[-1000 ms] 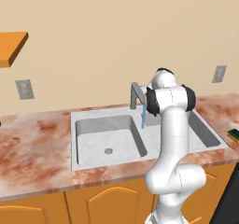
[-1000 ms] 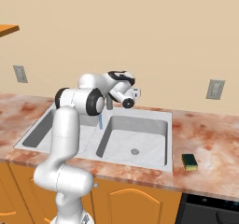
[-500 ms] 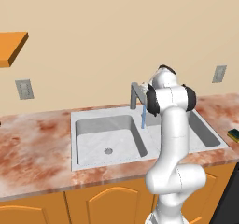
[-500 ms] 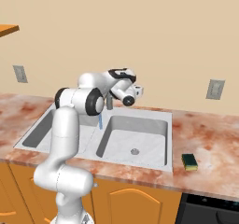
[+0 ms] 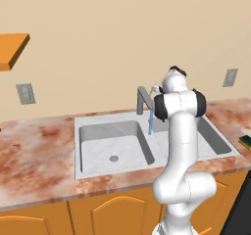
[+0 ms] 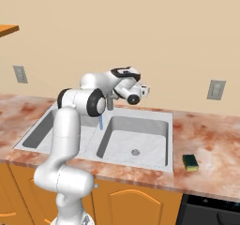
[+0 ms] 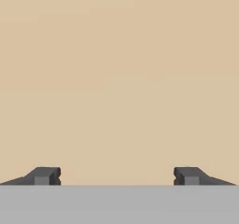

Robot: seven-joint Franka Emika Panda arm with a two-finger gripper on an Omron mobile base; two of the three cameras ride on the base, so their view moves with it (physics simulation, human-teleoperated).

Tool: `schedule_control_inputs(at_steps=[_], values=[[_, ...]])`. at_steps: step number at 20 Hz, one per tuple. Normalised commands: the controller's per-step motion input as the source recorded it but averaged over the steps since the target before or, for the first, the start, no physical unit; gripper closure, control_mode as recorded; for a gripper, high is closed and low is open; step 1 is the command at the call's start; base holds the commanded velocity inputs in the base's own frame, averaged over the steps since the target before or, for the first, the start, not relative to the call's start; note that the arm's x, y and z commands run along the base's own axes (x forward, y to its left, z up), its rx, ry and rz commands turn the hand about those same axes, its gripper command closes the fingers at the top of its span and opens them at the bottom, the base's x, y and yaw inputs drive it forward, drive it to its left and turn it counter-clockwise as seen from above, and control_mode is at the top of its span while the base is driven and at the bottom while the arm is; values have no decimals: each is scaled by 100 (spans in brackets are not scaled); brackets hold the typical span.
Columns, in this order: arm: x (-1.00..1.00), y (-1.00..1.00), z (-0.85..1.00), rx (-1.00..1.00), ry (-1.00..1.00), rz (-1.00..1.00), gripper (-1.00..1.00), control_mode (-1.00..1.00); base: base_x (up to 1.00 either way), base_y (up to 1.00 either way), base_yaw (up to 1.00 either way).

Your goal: Soak the sponge with water for a few seconds and then drop it inside the sink.

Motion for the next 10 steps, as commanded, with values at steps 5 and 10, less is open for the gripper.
schedule_control_inputs(at_steps=[5,10], values=[[0,-18,66,2,22,0,-100,-100,0,0,0],[-8,-17,61,3,29,0,-100,-100,0,0,0]])
